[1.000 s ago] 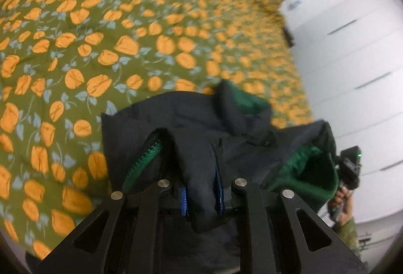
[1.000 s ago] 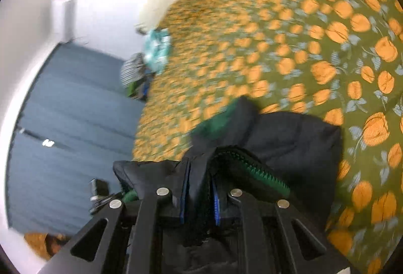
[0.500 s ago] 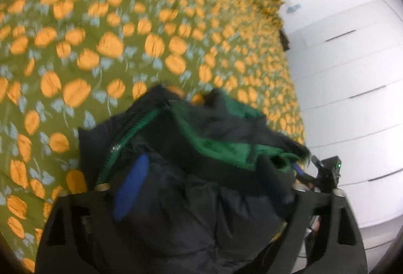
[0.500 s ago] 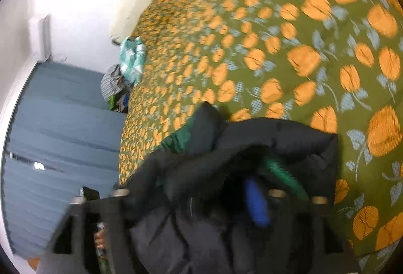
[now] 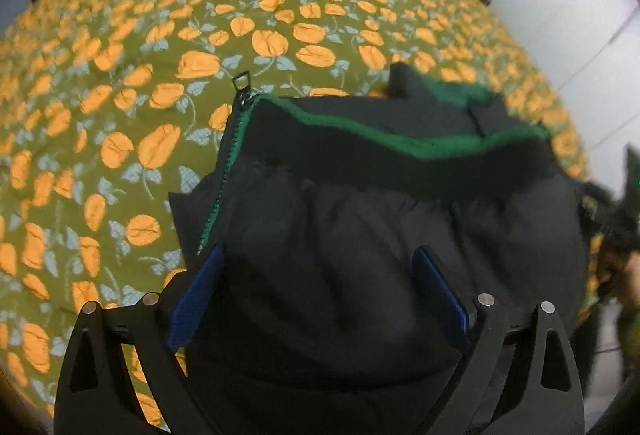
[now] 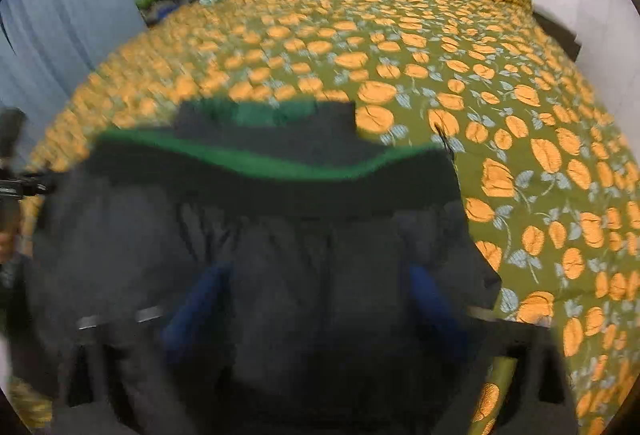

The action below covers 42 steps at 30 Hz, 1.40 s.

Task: Fold large clothes
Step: 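Hold the green-trimmed jacket hem with both tools and lower it onto the bed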

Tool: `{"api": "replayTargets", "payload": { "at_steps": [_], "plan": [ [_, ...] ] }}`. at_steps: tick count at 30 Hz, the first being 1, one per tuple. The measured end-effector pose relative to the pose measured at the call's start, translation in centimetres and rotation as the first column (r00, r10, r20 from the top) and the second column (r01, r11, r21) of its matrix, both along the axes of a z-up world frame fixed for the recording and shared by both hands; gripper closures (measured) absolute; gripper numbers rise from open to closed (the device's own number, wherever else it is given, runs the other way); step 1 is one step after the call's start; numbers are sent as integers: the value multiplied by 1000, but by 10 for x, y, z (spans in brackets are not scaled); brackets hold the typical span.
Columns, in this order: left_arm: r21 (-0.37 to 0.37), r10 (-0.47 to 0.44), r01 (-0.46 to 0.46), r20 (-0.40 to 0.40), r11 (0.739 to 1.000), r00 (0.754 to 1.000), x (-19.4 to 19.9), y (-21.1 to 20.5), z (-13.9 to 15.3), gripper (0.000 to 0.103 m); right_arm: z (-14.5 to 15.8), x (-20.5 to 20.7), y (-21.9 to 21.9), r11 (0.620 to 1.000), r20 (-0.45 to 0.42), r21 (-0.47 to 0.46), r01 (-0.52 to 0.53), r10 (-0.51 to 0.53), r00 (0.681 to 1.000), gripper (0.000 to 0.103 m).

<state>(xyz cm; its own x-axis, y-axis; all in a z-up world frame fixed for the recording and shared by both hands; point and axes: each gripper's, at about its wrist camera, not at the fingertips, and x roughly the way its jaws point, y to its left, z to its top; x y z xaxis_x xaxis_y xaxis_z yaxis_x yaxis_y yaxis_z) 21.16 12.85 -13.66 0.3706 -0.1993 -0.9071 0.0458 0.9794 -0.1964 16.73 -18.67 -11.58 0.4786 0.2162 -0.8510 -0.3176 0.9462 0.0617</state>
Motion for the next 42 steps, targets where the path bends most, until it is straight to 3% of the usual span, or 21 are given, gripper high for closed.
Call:
{"api": "replayTargets", "payload": {
  "at_steps": [1, 4, 8, 11, 13, 14, 16, 17, 19, 22, 23, 24, 25, 26, 28, 32, 35, 39, 42],
  "plan": [
    [12, -5, 4, 16, 1000, 1000, -2, -2, 3, 9, 3, -2, -2, 1000, 23, -4, 18, -18, 1000, 70],
    [8, 1, -2, 74, 1000, 997, -3, -4, 18, 10, 18, -8, -13, 998, 78, -2, 64, -64, 995, 89],
    [-4, 27, -26, 119, 1000, 992, 2, -2, 24, 10, 23, -2, -31, 988, 111, 13, 156, -156, 981, 100],
    [62, 49, -55, 87, 997, 995, 11, -3, 6, 18, 10, 10, -50, 975, 50, 67, 213, -217, 975, 99],
    [70, 57, -62, 70, 996, 996, 9, -1, 4, 23, 10, 11, -52, 974, 29, 97, 205, -209, 977, 90],
    [54, 52, -57, 86, 997, 995, 6, 0, 9, 22, 14, 8, -51, 976, 40, 101, 190, -195, 980, 81],
    [46, 34, -40, 122, 998, 992, 0, -1, 19, 18, 24, 2, -45, 982, 60, 125, 145, -153, 986, 21],
    [47, 21, -28, 136, 999, 990, -2, -1, 23, 17, 25, 2, -42, 982, 63, 129, 136, -145, 987, 15],
    [60, 14, -23, 148, 998, 989, -2, 0, 24, 15, 23, 6, -37, 985, 47, 90, 148, -153, 987, 14],
    [65, 33, -39, 103, 997, 994, 3, 5, 10, 18, 10, 16, -31, 987, 5, 29, 159, -159, 987, 14],
    [57, 38, -43, 77, 997, 996, 5, 6, 3, 22, 3, 18, -27, 990, -20, 44, 131, -130, 991, 16],
    [58, 41, -44, 57, 997, 998, 8, 7, -3, 42, 2, 17, -25, 992, -21, 38, 120, -120, 993, 36],
    [89, 41, -45, 49, 995, 998, 7, 5, -7, 67, 1, 15, -20, 993, 2, -12, 117, -117, 993, 72],
    [113, 32, -39, 62, 993, 998, 4, 3, -5, 76, 4, 12, -17, 993, 26, -34, 113, -112, 993, 75],
    [80, 36, -44, 94, 996, 995, -1, 5, 7, 90, 14, 6, -16, 992, 59, -35, 121, -118, 991, 84],
    [27, 59, -65, 193, 998, 979, -8, 8, 42, 92, 44, -4, -22, 989, 149, 3, 145, -144, 978, 87],
    [11, 83, -88, 249, 996, 965, -1, 9, 52, 92, 59, 1, -31, 980, 190, 56, 190, -197, 962, 87],
    [-26, 146, -144, 228, 989, 963, 30, 14, 26, 92, 41, 29, -45, 955, 123, 130, 266, -282, 951, 87],
    [-2, 173, -175, 179, 985, 969, 47, 15, -9, 92, -1, 53, -50, 937, 14, 134, 322, -327, 945, 87]
  ]
}}
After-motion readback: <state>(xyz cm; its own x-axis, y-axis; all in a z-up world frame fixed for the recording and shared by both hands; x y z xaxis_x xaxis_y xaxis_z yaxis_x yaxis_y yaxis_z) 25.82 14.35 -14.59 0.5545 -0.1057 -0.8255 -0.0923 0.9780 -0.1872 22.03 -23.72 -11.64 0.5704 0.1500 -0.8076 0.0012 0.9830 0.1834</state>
